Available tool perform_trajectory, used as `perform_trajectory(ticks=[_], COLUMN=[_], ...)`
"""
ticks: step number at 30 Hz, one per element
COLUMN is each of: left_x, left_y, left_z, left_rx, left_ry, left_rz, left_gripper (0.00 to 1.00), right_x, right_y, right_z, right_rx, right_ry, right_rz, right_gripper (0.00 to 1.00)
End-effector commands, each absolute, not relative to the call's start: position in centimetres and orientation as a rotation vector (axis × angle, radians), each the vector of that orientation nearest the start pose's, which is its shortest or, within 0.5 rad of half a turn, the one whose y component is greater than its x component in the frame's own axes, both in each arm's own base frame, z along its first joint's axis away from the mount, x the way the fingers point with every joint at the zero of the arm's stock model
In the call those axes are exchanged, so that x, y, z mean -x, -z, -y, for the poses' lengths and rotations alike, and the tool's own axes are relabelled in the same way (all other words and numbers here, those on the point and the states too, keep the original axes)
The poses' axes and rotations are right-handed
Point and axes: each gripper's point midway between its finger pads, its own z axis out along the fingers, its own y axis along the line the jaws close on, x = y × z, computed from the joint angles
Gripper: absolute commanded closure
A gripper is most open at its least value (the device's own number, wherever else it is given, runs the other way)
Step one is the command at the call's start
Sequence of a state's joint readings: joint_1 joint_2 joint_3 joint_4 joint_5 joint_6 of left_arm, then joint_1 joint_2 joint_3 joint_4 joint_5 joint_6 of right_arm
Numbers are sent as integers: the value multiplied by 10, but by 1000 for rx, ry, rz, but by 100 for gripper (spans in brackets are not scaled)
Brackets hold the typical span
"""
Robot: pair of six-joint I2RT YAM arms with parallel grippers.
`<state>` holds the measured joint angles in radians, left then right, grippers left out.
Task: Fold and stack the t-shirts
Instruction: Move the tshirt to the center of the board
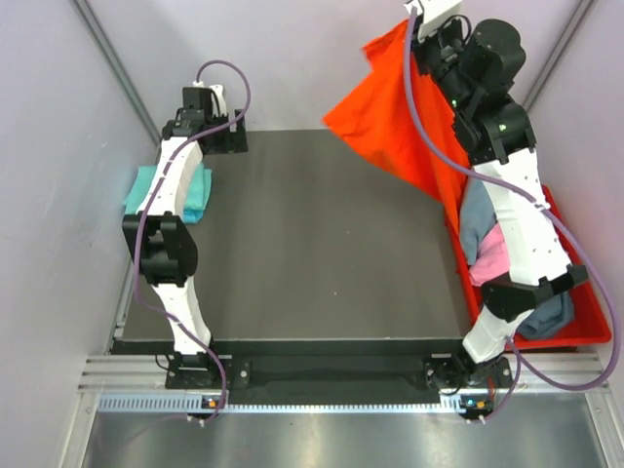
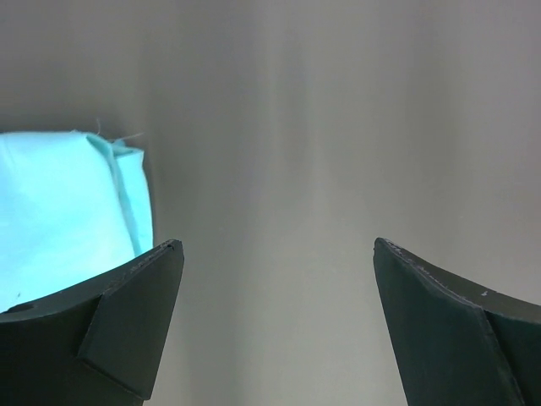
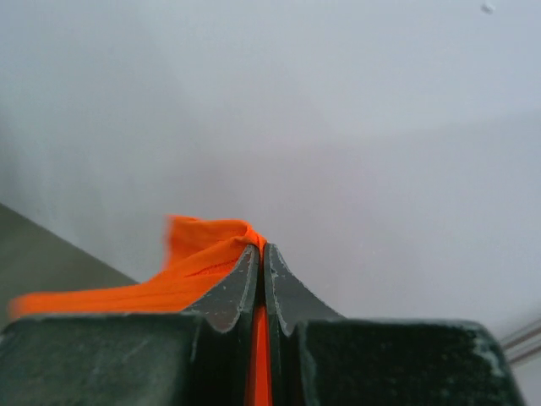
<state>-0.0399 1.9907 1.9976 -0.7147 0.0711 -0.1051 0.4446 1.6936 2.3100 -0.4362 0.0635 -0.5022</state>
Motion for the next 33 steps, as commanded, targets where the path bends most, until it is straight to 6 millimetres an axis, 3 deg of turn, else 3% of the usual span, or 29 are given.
perform_trajectory(ticks=[1, 10, 20, 22, 23, 24, 25, 26, 27, 28, 29, 30, 33], left_x=[-531, -536, -536, -535, -534, -534, -533, -532, -530, -529, -526, -524, -519], left_y=[-246, -248, -257, -254, -255, -255, -254, -255, -255, -254, -257, -258, -257], left_z=[28, 32, 40, 43, 43, 44, 45, 45, 47, 48, 49, 49, 49], left_rx=[60, 43, 4, -2, -2, -5, -7, -10, -16, -19, -25, -26, -21], left_ry=[93, 119, 162, 179, 183, 189, 196, 201, 208, 217, 223, 225, 229], left_rz=[-2217, -2211, -2191, -2199, -2198, -2199, -2202, -2204, -2206, -2212, -2208, -2206, -2211], left_gripper=[2, 2, 2, 2, 1, 2, 1, 1, 1, 1, 1, 1, 1], right_x=[-384, -330, -300, -318, -321, -354, -369, -370, -401, -412, -415, -433, -463], right_y=[-691, -760, -793, -774, -768, -730, -704, -691, -631, -598, -578, -527, -461], right_z=[-148, -154, -154, -165, -156, -172, -176, -162, -175, -174, -160, -159, -124], right_rx=[394, 344, 290, 335, 320, 388, 415, 415, 496, 530, 536, 580, 562], right_ry=[113, 197, 250, 262, 269, 268, 227, 227, 219, 205, 223, 230, 246], right_rz=[-929, -624, -444, -504, -547, -652, -738, -787, -919, -1004, -1055, -1162, -1389], right_gripper=[100, 100, 100, 100, 100, 100, 100, 100, 100, 100, 100, 100, 100])
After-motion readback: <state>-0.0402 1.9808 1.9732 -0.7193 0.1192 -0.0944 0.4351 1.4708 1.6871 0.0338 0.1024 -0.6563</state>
